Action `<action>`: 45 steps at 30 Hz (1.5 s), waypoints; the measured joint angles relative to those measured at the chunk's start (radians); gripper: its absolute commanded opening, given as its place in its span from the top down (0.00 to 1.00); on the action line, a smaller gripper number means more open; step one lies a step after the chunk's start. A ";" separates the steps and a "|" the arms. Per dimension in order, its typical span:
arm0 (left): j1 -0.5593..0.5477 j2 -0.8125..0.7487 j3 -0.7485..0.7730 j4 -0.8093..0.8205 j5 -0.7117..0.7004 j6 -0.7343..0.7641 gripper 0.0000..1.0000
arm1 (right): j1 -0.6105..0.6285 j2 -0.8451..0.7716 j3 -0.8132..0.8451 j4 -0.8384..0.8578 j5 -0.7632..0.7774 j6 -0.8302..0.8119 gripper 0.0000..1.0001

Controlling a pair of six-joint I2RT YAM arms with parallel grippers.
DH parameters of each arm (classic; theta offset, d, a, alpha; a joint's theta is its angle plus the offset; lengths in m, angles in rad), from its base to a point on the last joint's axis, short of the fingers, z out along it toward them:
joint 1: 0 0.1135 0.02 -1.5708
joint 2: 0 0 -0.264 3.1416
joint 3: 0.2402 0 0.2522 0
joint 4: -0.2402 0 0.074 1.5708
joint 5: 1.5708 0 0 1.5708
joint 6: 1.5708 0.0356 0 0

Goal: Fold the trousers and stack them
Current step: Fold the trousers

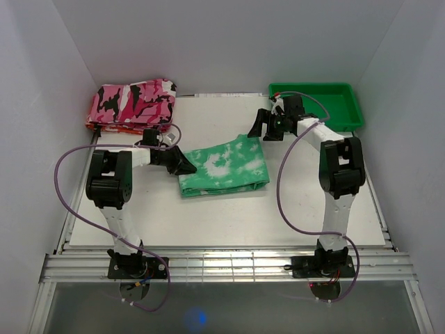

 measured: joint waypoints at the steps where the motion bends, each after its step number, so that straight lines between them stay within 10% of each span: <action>1: 0.000 0.000 0.000 0.002 0.000 -0.006 0.72 | -0.001 -0.002 0.006 0.007 -0.003 0.005 0.10; 18: -0.010 -0.053 -0.207 0.258 0.043 -0.232 0.72 | -0.062 -0.688 -0.736 0.045 -0.115 0.283 0.10; 33: -0.014 -0.186 -0.381 0.314 0.005 -0.315 0.73 | -0.004 -0.492 -0.887 0.313 -0.170 0.388 0.09; 45: 0.021 -0.130 -0.314 0.280 0.028 -0.315 0.72 | 0.000 -0.091 -0.399 0.536 -0.181 0.439 0.05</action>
